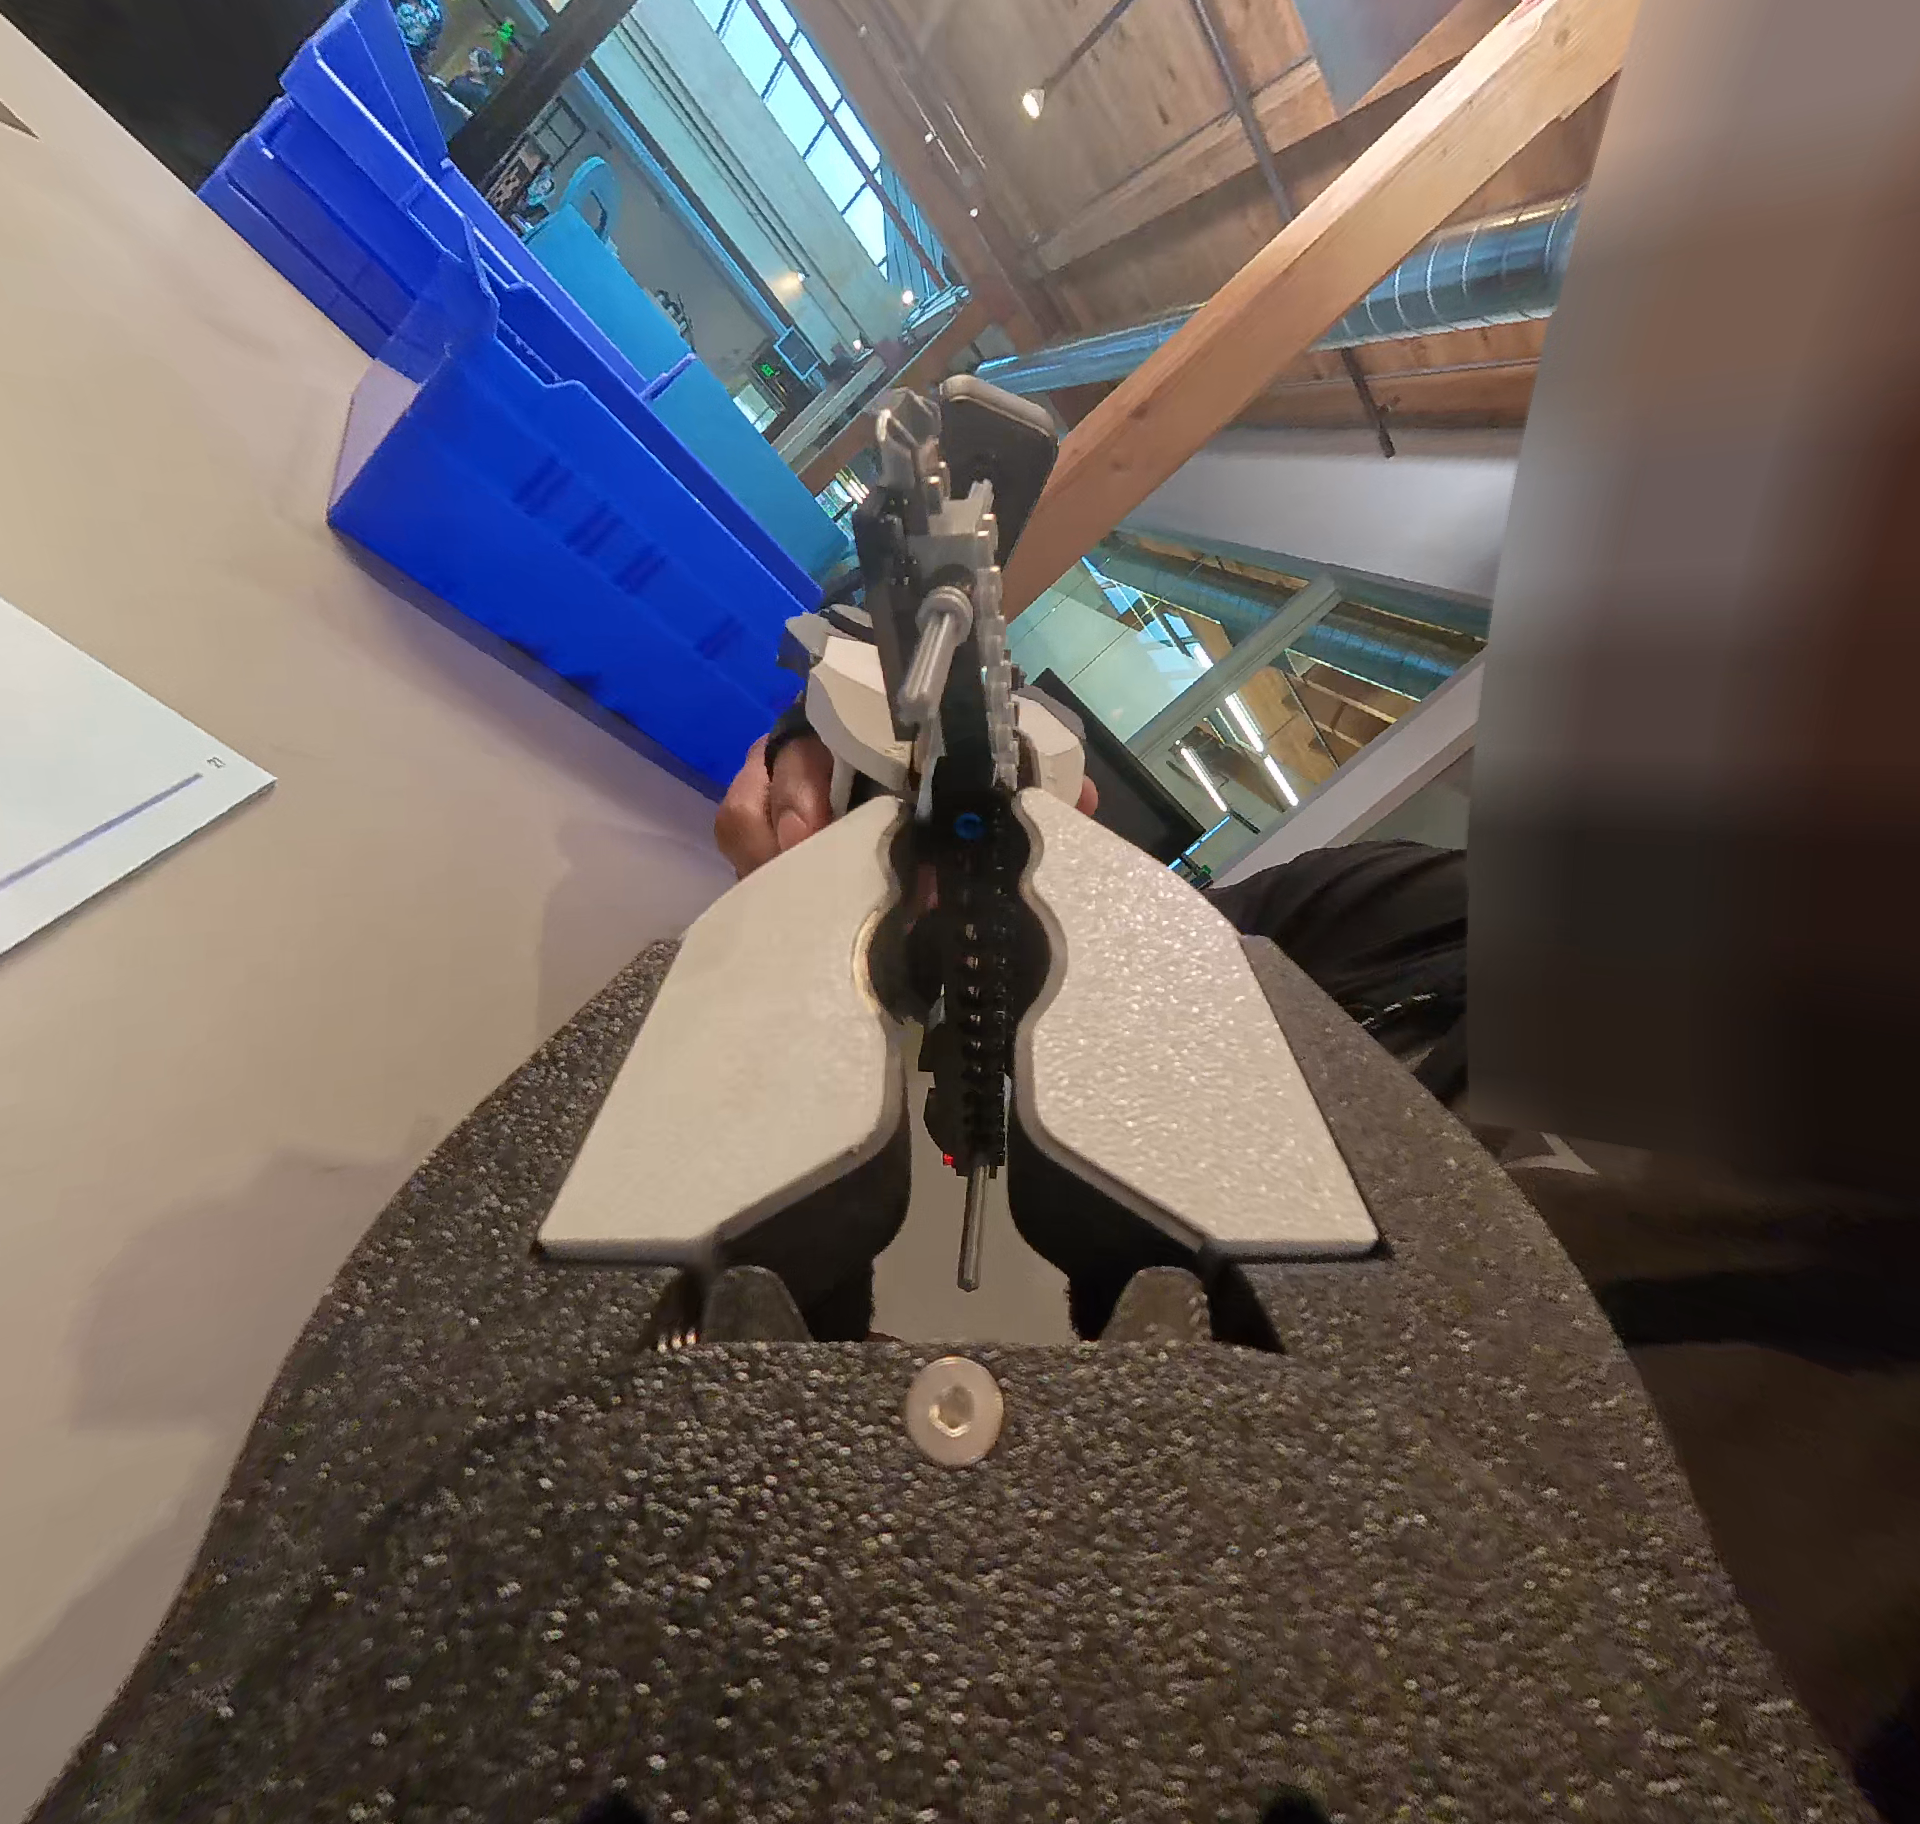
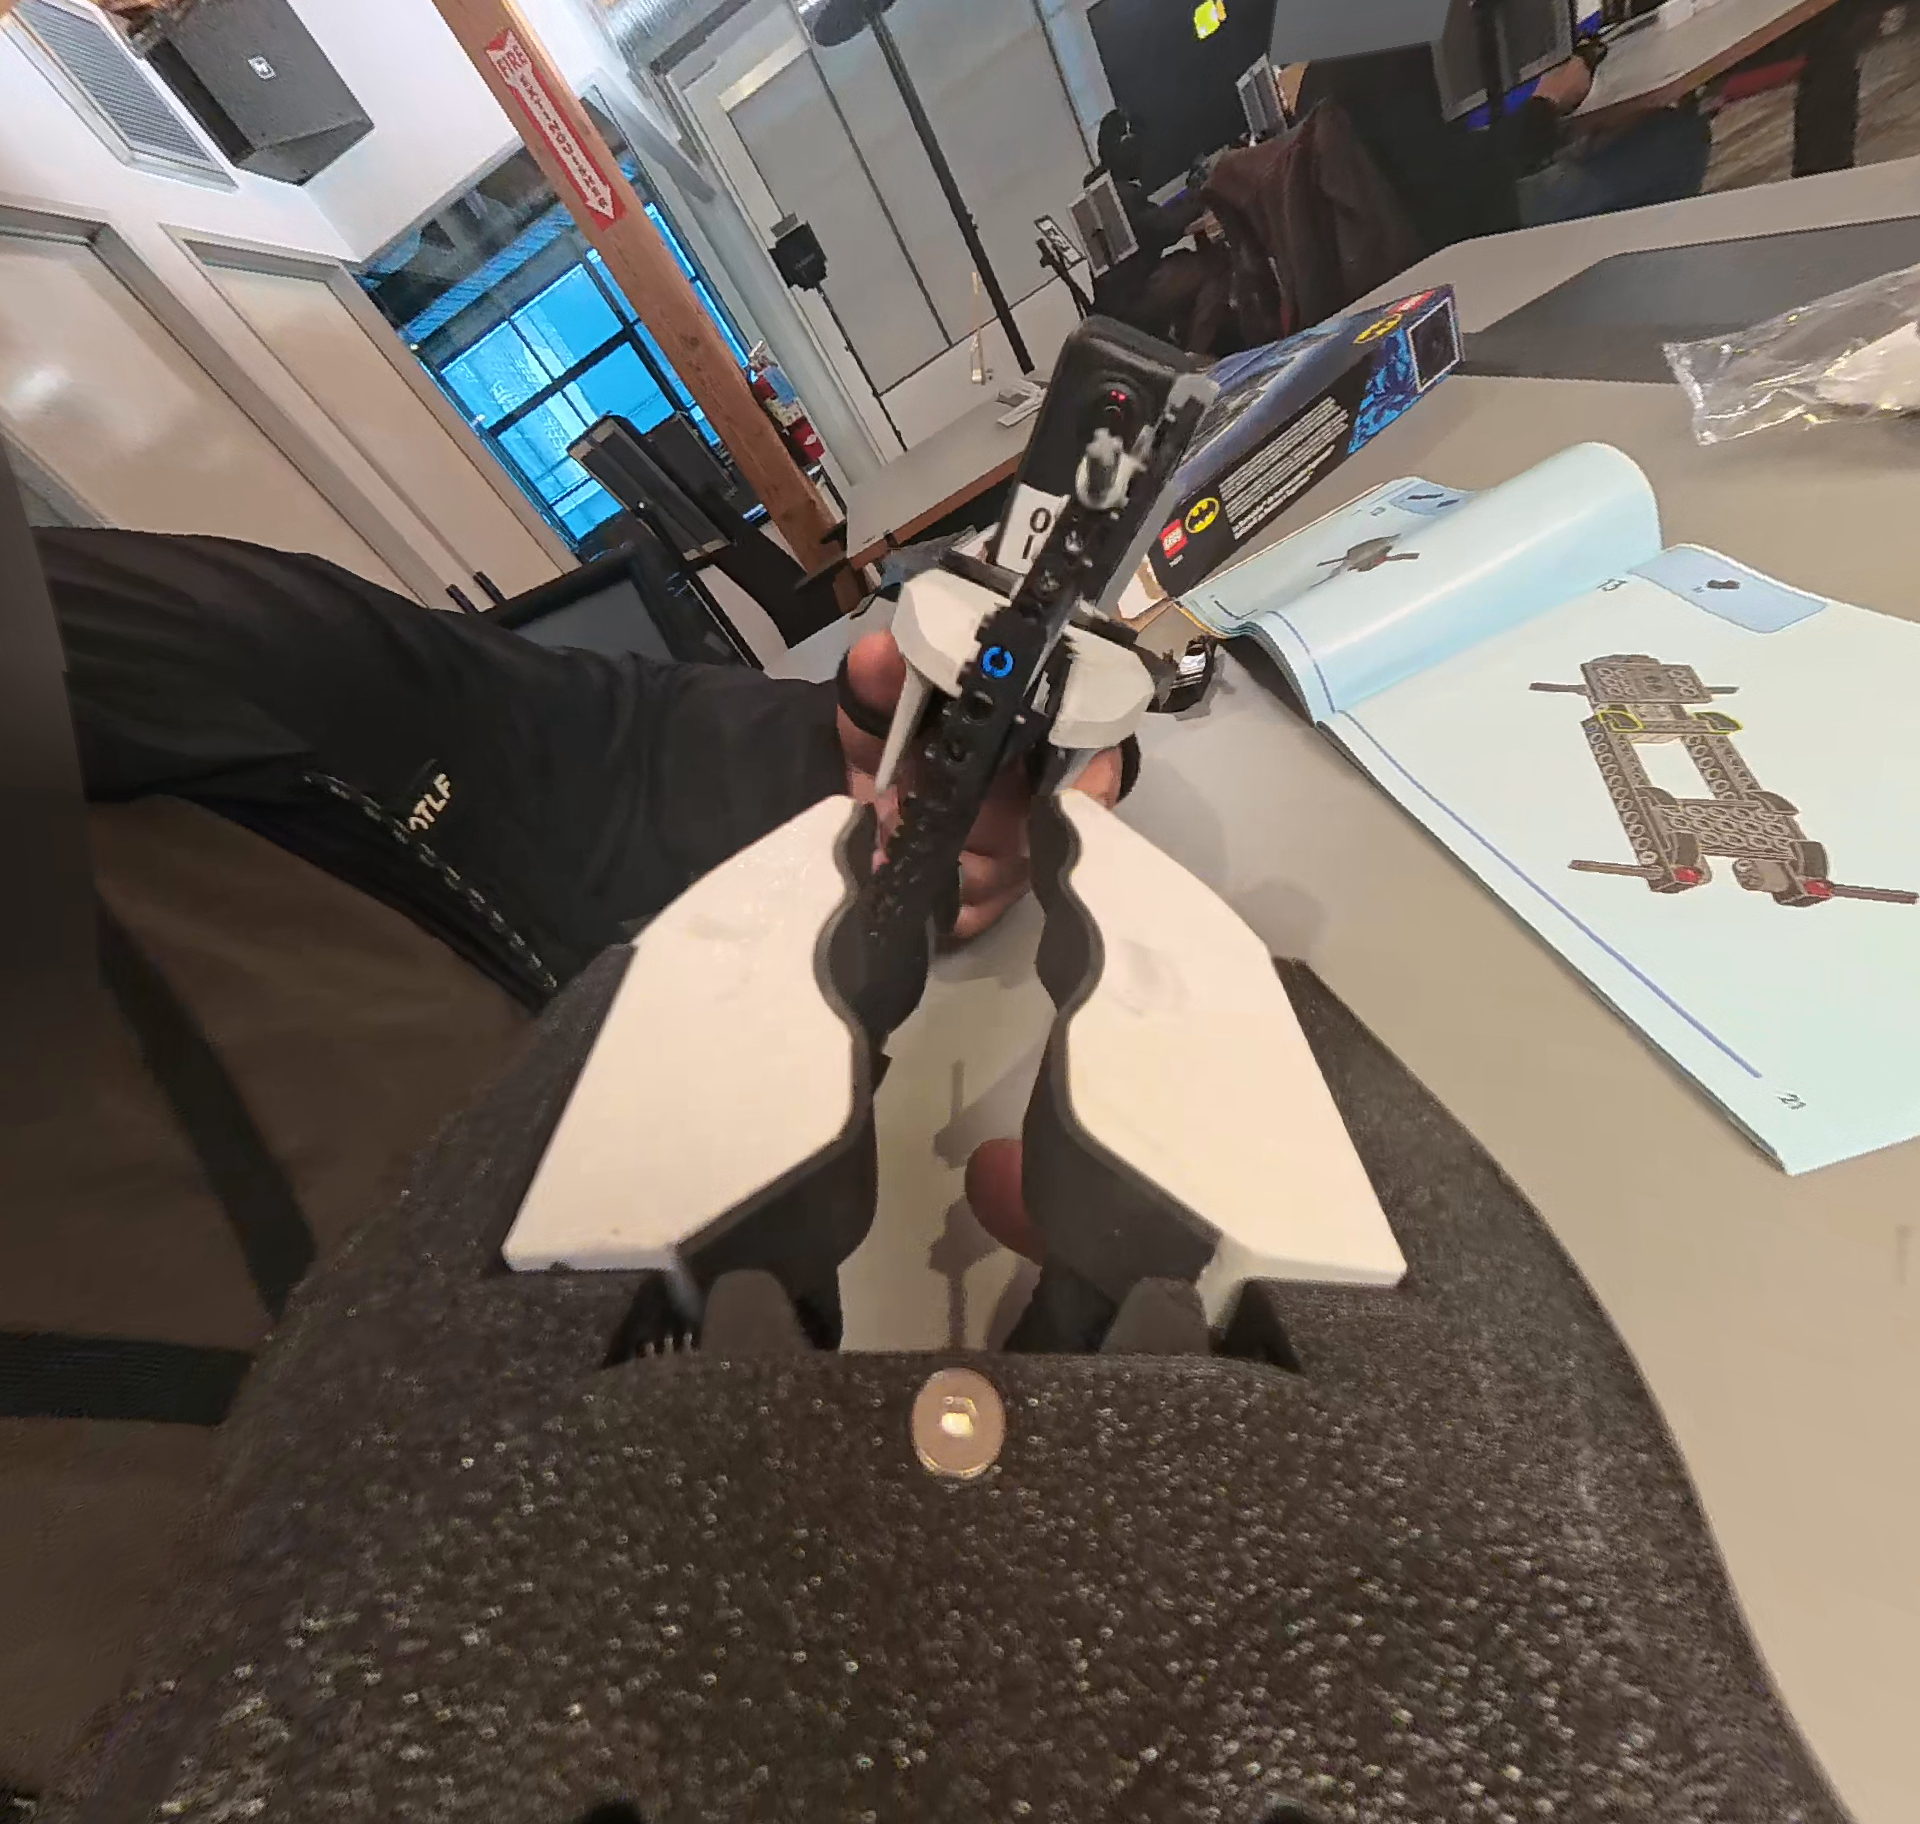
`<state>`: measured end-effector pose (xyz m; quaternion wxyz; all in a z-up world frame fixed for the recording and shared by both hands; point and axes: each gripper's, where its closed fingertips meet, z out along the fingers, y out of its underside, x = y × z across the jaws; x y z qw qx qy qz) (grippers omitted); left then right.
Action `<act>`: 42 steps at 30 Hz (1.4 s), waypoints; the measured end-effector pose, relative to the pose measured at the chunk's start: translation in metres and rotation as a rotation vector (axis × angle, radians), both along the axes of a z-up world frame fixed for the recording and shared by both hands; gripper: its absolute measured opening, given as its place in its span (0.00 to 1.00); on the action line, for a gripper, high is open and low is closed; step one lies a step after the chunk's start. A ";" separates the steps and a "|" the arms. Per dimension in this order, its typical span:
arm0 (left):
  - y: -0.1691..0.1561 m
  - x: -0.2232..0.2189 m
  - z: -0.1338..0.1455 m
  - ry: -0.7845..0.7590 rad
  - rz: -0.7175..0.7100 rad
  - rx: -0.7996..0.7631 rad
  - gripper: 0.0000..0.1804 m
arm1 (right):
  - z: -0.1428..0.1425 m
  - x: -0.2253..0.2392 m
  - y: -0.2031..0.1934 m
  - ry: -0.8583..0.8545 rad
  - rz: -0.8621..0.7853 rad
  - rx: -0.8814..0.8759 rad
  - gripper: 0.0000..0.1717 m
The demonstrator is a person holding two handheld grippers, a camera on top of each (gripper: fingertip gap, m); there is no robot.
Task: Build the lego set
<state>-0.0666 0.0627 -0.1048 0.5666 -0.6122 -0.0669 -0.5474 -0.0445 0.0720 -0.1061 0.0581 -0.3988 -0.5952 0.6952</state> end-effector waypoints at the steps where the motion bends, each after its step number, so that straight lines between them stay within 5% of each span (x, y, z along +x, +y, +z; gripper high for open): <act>1: 0.000 0.001 -0.001 0.006 -0.002 -0.002 0.08 | 0.001 0.001 -0.001 0.001 0.004 -0.003 0.17; 27: 0.002 0.010 -0.005 0.137 0.011 -0.008 0.09 | -0.004 -0.003 0.004 0.044 -0.057 0.080 0.17; 33: 0.000 0.007 0.001 0.542 0.153 0.128 0.09 | -0.015 -0.006 0.005 0.107 -0.101 0.247 0.17; 42: -0.017 0.017 0.009 1.654 0.510 0.628 0.08 | -0.024 -0.004 0.008 0.164 -0.117 0.353 0.17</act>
